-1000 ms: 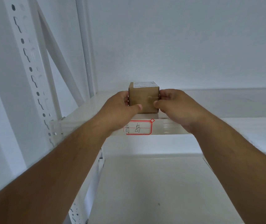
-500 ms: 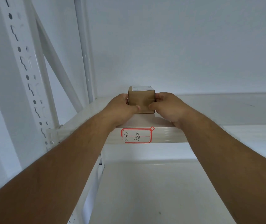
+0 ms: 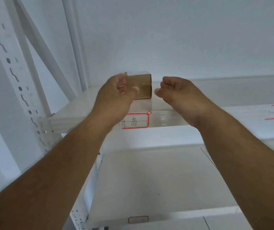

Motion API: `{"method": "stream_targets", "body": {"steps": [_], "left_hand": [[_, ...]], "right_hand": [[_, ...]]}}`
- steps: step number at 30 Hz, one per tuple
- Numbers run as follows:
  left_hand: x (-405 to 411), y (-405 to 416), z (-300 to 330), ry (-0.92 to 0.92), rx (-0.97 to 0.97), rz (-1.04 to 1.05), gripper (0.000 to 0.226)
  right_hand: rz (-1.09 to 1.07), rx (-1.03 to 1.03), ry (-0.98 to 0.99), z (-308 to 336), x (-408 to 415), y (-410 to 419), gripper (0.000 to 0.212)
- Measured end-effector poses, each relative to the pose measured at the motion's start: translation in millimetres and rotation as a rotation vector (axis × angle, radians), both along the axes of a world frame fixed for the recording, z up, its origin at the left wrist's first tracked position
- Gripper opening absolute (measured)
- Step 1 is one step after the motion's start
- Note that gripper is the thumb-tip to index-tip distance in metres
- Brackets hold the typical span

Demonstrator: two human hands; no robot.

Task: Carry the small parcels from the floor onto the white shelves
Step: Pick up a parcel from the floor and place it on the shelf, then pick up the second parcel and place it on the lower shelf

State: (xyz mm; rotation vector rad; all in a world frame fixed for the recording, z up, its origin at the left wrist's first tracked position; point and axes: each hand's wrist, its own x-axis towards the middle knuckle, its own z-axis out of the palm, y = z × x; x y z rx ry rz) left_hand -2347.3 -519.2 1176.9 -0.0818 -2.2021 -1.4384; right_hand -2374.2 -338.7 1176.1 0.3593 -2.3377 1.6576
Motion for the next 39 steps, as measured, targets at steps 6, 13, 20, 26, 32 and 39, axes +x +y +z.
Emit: {"method": "stream_targets", "body": {"steps": [6, 13, 20, 26, 32, 39], "left_hand": [[35.9, 61.0, -44.9, -0.036, 0.017, -0.287, 0.055], [75.1, 187.4, -145.1, -0.328, -0.129, -0.647, 0.063], [164.8, 354.7, -254.5, -0.633, -0.407, -0.981, 0.070], [295.5, 484.2, -309.1, -0.672, -0.602, -1.240, 0.073], [432.1, 586.7, -343.0, -0.648, -0.747, -1.489, 0.079], [569.1, 667.6, -373.9, -0.590, -0.908, -1.831, 0.080]], "right_hand": [[-0.069, -0.197, 0.017, -45.4, 62.2, 50.8, 0.068], [-0.400, -0.446, -0.150, -152.5, 162.7, 167.5, 0.046], [-0.827, -0.469, -0.498, -293.2, 300.8, 303.2, 0.062], [-1.166, -0.583, -0.567, -352.7, 472.2, 395.3, 0.057], [-1.459, -0.751, -0.524, -380.0, 635.3, 448.2, 0.102], [-1.819, -0.933, -0.429, -408.1, 771.9, 464.3, 0.087]]}}
